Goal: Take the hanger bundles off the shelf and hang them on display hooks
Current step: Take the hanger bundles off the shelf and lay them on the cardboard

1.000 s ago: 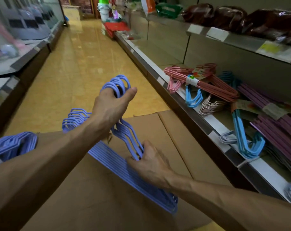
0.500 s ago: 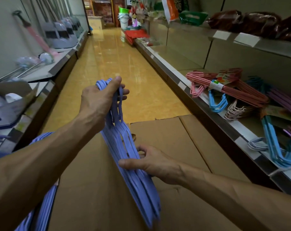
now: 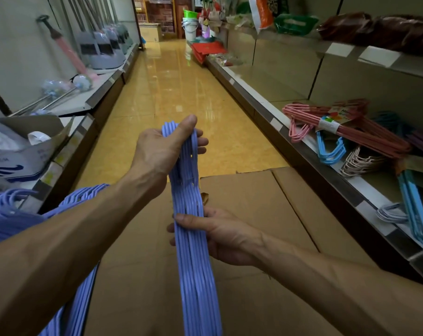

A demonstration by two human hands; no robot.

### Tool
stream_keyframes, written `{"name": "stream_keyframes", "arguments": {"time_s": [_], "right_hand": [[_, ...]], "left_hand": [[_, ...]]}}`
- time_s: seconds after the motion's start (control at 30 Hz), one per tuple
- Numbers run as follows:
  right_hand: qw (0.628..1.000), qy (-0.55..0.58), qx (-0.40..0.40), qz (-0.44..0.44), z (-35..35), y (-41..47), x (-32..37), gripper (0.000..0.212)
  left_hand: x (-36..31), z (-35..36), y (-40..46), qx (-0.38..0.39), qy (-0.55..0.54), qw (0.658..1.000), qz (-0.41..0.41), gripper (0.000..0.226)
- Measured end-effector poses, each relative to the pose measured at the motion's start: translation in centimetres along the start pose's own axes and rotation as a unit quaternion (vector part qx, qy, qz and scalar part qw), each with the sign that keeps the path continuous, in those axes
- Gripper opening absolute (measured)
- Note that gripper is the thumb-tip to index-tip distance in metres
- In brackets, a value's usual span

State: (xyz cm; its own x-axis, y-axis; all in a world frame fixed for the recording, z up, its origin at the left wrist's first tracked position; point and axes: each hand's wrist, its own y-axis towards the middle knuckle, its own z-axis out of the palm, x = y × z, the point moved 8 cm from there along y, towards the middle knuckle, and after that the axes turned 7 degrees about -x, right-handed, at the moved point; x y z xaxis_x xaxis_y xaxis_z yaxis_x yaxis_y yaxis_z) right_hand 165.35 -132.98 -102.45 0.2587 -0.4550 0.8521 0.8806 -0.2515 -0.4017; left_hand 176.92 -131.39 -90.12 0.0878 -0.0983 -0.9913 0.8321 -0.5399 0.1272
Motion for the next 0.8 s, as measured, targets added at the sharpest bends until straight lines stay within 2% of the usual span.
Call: {"name": "stream_keyframes", "arguments": {"time_s": [0.3,0.53,0.63,0.8], "right_hand": [[1.000,0.016,0.010,-0.019,1.2,1.3,-0.4,0.025],[0.998,0.000,0.055,0.004,4.7,3.9,-2.3,0.032],[0.998,-0.013,0.053,-0.003,6.5,5.6,-3.4,0.028],[0.997,-0.053,0.041,-0.041,9.7,8.9,-5.6,0.024]], "left_hand": [[0.7,-2.1,0.5,0.043,0.050,0.997,-0.042,0.049],[2.4,-8.2,1.1,0.034,0.097,0.991,-0.089,0.046],[2.9,-10.5,1.3,0.037,0.131,0.985,-0.105,0.047],[4.3,-16.7,1.9,-0.050,0.238,0.961,-0.133,0.069]]}}
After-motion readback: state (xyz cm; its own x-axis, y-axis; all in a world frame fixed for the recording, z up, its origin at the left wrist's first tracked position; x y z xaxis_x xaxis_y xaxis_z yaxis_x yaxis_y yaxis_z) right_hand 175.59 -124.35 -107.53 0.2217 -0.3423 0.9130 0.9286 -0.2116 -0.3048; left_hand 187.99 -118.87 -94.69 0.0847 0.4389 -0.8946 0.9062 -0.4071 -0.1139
